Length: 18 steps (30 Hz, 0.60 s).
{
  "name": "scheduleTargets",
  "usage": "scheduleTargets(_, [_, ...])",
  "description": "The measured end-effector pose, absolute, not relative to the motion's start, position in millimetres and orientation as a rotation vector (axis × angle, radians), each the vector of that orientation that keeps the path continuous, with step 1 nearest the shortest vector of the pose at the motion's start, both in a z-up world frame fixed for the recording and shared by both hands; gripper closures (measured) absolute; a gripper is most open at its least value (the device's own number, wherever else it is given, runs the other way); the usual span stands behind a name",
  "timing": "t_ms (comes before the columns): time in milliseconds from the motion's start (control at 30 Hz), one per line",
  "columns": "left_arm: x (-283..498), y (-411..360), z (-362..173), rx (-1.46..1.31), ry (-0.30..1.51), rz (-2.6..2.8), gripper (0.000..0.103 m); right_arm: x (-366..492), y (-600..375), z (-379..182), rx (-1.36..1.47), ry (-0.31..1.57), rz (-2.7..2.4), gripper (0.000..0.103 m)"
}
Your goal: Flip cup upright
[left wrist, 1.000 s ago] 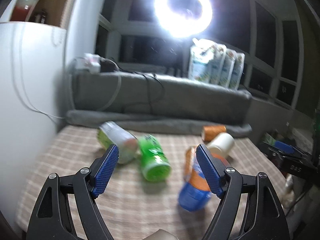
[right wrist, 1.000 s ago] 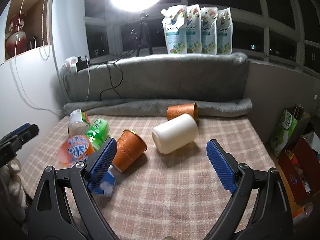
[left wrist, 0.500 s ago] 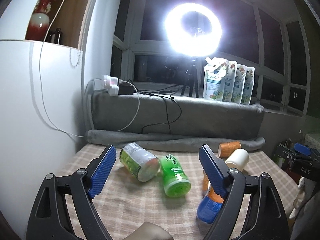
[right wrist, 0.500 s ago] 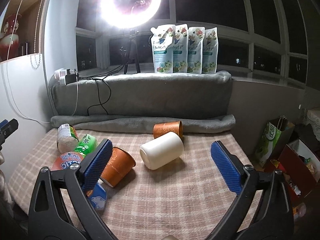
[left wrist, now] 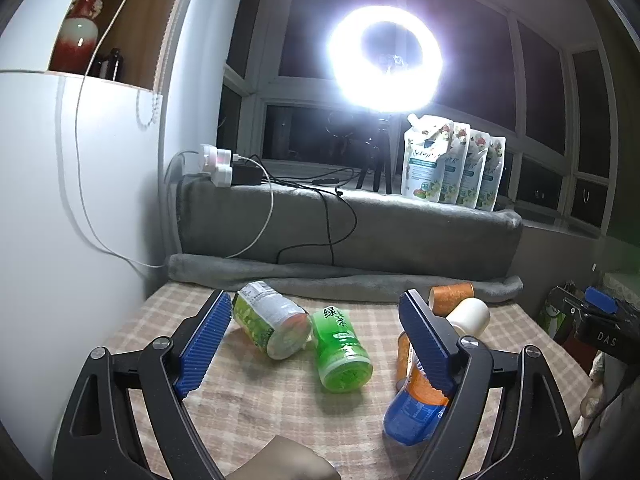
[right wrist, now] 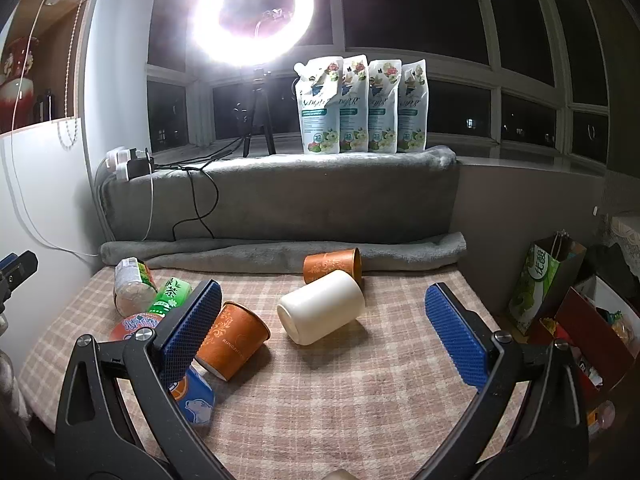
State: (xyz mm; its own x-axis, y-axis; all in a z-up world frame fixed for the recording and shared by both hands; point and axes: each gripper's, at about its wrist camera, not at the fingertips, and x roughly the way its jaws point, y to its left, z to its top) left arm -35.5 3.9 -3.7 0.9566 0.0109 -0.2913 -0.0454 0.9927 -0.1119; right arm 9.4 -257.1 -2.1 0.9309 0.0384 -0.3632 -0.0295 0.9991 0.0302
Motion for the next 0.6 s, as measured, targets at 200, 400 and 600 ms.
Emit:
scheduleTargets(200, [-34.5,5.0,-4.8,-0.126,0.3,0.024,0.017,9.2,-257.3,-2.0,0.024,0.372,0.034,0.0])
scheduleTargets(400, [-33.9,5.1,-4.9,-0.127,0.302,0.023,0.017,9.5,-257.3,-2.1,0.026,0.371,0.034,0.0])
scheduleTargets(600, [-33.8,4.6,-5.8,-0.128,0.303,0.022,0.017,9.7,-257.5,-2.3,0.024,0.372,0.036,0.0])
